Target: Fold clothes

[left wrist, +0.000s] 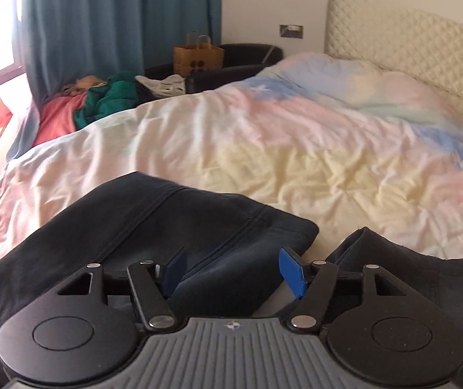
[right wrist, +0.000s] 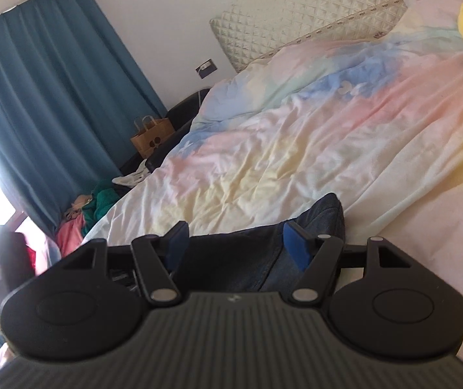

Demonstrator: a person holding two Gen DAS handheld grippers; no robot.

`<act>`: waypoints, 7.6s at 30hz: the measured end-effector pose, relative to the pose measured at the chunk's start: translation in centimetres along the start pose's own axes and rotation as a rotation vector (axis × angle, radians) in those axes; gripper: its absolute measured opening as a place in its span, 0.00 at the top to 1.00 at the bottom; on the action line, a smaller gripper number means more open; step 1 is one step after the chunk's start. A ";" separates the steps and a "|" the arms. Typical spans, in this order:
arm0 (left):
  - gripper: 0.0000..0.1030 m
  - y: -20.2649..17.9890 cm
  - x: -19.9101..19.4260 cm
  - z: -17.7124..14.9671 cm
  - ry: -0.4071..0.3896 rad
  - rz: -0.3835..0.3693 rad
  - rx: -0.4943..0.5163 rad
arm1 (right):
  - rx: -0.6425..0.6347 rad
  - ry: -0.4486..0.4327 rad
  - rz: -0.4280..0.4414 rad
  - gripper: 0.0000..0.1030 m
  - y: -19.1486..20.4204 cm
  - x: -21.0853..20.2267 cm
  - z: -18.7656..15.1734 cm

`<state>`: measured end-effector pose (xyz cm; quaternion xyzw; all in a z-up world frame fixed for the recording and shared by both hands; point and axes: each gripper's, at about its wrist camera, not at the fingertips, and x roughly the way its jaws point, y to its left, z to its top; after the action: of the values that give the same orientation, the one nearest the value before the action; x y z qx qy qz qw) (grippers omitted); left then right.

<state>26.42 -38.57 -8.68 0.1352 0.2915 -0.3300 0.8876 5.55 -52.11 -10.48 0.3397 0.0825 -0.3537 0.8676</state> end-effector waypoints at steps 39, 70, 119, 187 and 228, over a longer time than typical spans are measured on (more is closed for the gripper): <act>0.22 18.5 -27.2 -19.5 0.014 0.324 -0.453 | -0.468 0.757 0.449 0.34 20.1 32.3 -3.7; 0.22 18.8 -28.2 -19.9 0.007 0.364 -0.480 | -0.234 0.331 0.131 0.42 13.6 24.3 -0.4; 0.22 16.8 -32.1 -19.4 -0.093 0.463 -0.497 | -0.400 0.263 0.227 0.93 7.6 6.4 -0.9; 0.10 31.5 -55.3 -41.8 -0.299 0.322 -1.727 | 0.350 0.453 0.072 0.29 -7.2 7.0 1.3; 0.90 59.8 -37.2 -16.5 -0.241 0.628 -1.526 | -0.078 0.295 0.008 0.93 20.3 23.5 1.8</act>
<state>36.33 31.99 3.59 -0.4645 0.2867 0.2087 0.8115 36.28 -55.82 -7.37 0.3542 0.2215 -0.2930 0.8600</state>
